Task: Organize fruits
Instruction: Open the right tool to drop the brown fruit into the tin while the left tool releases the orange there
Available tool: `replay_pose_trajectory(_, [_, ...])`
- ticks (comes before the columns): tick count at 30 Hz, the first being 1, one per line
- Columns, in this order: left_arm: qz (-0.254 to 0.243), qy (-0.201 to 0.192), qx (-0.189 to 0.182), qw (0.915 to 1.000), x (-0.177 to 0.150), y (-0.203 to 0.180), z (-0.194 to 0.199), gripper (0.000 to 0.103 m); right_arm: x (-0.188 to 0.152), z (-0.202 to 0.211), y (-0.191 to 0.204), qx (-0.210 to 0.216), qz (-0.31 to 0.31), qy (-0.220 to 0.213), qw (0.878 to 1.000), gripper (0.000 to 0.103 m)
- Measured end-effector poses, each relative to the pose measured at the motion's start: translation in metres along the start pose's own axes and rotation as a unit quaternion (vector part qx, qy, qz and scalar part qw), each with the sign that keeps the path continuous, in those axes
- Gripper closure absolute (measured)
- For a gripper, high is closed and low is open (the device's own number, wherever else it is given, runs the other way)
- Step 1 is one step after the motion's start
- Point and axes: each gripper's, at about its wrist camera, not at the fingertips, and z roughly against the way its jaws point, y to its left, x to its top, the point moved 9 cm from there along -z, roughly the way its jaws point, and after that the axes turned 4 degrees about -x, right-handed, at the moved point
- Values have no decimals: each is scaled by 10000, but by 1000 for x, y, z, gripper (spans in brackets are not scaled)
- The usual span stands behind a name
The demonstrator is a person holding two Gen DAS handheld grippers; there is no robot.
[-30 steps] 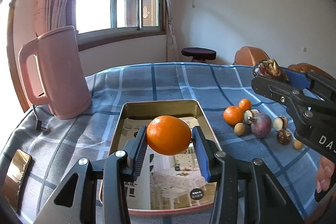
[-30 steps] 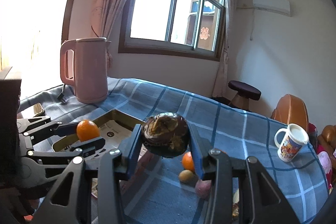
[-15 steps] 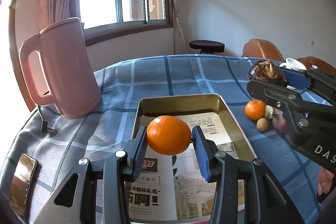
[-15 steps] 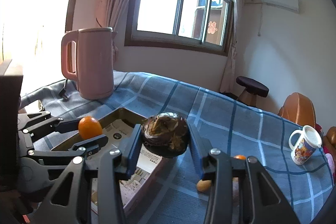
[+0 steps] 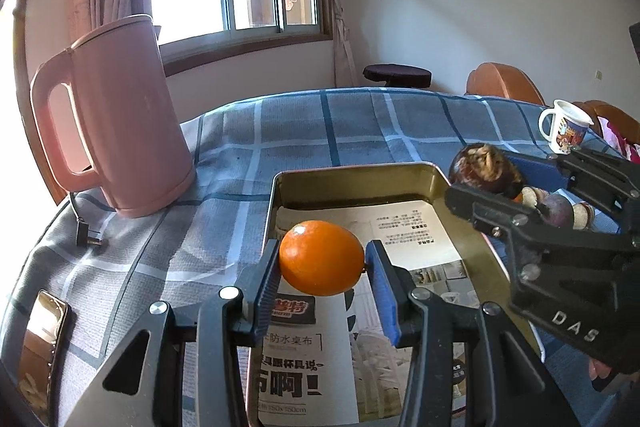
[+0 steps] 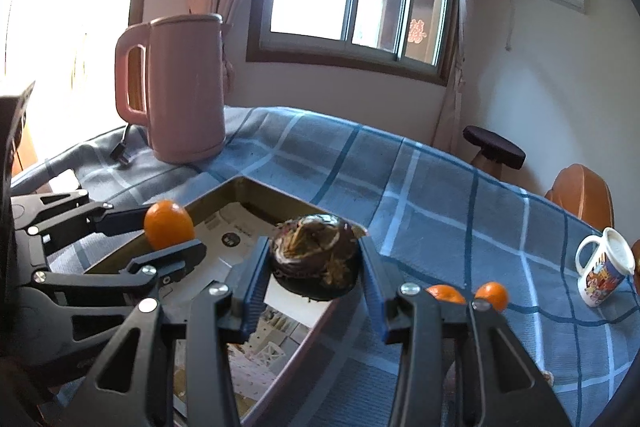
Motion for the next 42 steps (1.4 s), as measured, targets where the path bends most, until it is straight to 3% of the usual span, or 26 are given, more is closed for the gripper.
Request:
replay_pose_trajectory(23, [-83,296,86,9995,-7,2,-14,58,-18,-25,7,70,149,495,9986,57])
replay_pose_trajectory(34, [-113,315,164,9993,-8,3,-15,57,-21,-27,8,58,147,513,9986,56])
replay_pose_trajectory(42, [71,234,200,9995,-9,9,-8,57,-18,-24,1,10,77,374,9993,33])
